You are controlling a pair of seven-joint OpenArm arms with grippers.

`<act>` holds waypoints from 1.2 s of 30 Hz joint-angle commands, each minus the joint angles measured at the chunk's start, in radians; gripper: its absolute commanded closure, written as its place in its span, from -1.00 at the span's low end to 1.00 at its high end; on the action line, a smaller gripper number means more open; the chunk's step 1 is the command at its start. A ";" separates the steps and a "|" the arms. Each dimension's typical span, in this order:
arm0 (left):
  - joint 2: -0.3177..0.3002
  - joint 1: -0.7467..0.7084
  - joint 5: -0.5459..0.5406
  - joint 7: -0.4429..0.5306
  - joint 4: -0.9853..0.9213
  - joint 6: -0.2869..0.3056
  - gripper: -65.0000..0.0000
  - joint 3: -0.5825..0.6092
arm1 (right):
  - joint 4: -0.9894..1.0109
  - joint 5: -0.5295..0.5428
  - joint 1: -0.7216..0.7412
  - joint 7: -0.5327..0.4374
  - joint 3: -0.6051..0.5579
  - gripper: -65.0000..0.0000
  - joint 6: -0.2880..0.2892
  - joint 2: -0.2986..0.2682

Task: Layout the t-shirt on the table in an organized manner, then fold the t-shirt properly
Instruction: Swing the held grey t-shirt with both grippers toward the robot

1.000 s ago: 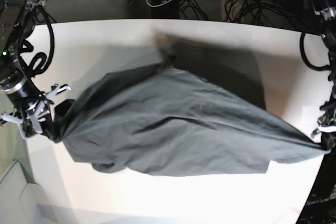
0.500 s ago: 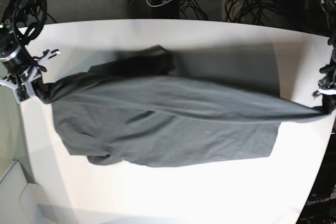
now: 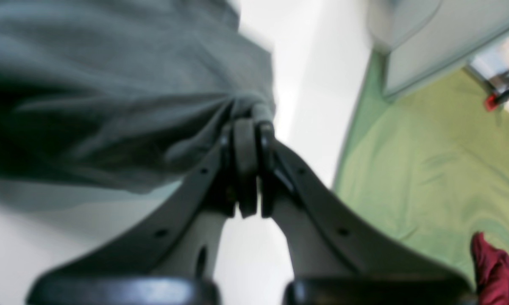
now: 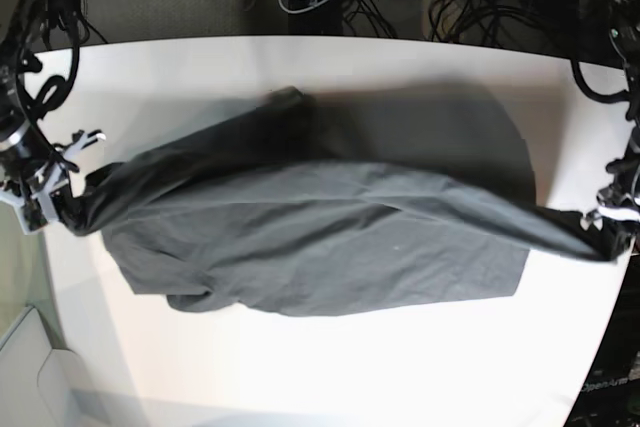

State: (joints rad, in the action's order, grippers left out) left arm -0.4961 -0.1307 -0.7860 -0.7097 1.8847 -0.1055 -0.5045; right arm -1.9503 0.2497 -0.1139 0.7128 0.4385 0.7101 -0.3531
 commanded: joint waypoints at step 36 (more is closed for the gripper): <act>0.076 1.196 0.274 0.378 -0.795 -0.001 1.00 0.633 | 0.710 -0.464 1.178 -0.290 -0.223 1.00 -0.020 0.065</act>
State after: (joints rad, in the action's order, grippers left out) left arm -0.4191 1.0199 -0.5068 -0.3656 1.0683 -0.1253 0.1326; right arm -1.2251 -0.2283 1.0245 0.4515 0.2169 0.7029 -0.2794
